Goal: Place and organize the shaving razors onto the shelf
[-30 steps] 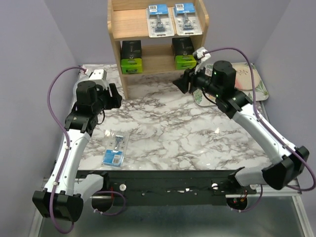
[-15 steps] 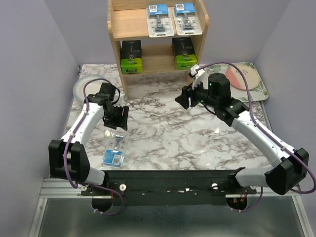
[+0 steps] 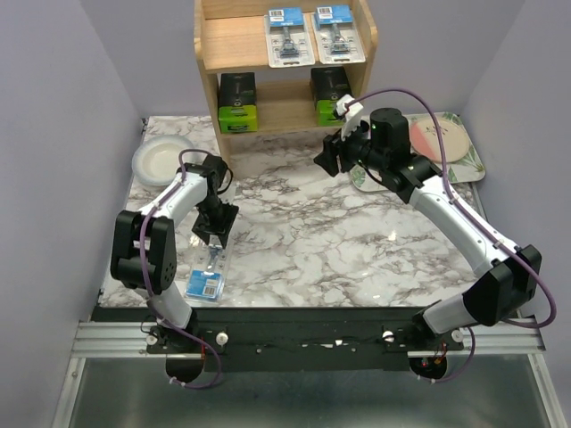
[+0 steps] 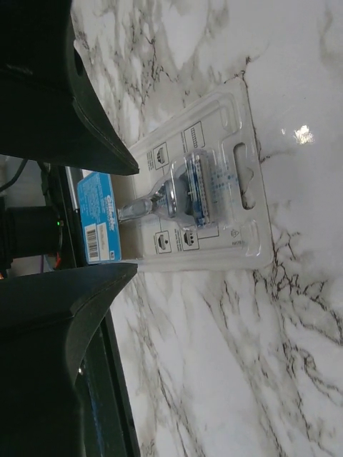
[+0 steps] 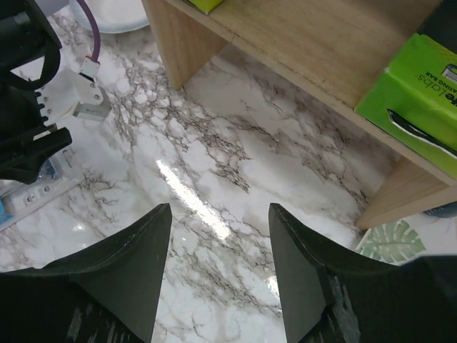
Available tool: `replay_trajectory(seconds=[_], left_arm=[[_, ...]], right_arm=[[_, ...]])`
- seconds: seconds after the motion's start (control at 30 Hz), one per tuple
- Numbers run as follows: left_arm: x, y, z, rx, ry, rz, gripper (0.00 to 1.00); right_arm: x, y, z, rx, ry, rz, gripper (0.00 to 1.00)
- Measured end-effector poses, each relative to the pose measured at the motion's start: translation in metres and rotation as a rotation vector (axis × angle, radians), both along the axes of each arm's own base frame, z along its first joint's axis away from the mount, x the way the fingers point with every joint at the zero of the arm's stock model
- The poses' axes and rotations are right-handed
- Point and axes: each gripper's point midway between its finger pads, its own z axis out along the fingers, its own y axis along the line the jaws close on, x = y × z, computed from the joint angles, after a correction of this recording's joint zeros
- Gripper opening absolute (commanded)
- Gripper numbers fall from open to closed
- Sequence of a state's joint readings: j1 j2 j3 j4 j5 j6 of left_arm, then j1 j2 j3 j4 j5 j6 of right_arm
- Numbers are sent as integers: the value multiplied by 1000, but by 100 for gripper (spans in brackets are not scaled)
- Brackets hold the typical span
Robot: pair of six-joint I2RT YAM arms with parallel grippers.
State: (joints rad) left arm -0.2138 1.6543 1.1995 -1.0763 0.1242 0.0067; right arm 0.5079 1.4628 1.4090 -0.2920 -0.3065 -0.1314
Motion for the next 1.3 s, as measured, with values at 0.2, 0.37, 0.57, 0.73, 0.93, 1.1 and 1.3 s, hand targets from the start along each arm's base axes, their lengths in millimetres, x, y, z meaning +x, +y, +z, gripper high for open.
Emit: replay_trajectory(seconds=[0.2,0.37,0.57,0.73,0.93,1.1,1.3], left_arm=[[0,10,-21,70,77,-22,59],[-3,14,-25,84,87,-43,55],[-7,16,-32,86,106,-78,55],[-26,21,-43,94,166,-158,46],[-55,29,-54,103,256,-202,16],[-34,18,-45,95,186,-283,9],[22,-21,-25,65,4,-546,7]], right_arm=[[4,-4,-3,-4,6,-14,66],[6,-4,-3,-7,3,-13,66],[13,-1,2,-13,-17,-8,66],[17,-1,11,-19,-48,-3,66],[22,-5,10,-27,-52,-17,66],[28,-11,7,-41,-53,-43,66],[43,-35,6,-59,-64,-107,66]])
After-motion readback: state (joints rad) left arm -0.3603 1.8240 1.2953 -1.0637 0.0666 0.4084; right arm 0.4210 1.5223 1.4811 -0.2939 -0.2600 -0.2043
